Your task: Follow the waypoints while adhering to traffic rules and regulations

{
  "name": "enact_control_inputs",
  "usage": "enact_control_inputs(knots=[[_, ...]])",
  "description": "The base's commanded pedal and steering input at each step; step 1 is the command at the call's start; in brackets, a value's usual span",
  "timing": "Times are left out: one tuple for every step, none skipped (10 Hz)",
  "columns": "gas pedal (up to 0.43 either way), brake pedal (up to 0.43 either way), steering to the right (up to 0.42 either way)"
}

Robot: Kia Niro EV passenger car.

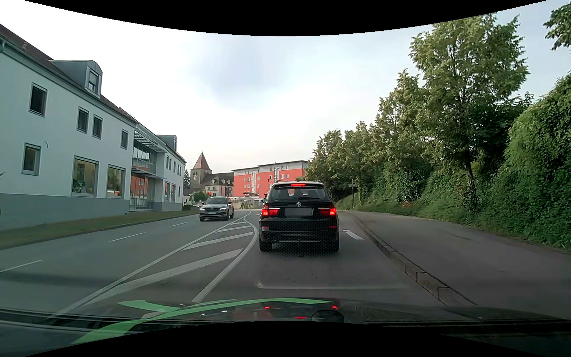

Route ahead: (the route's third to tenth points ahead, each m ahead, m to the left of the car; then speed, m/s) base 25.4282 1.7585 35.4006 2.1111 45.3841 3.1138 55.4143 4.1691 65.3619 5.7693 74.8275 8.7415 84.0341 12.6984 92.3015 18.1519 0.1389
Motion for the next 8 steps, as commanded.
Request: enact_control_inputs(knots=[[0.0, 0.183, -0.004], [0.0, 0.183, -0.005], [0.0, 0.183, -0.005], [0.0, 0.201, -0.005], [0.0, 0.238, -0.004], [0.0, 0.262, -0.005], [0.0, 0.262, -0.005], [0.0, 0.256, -0.004]])
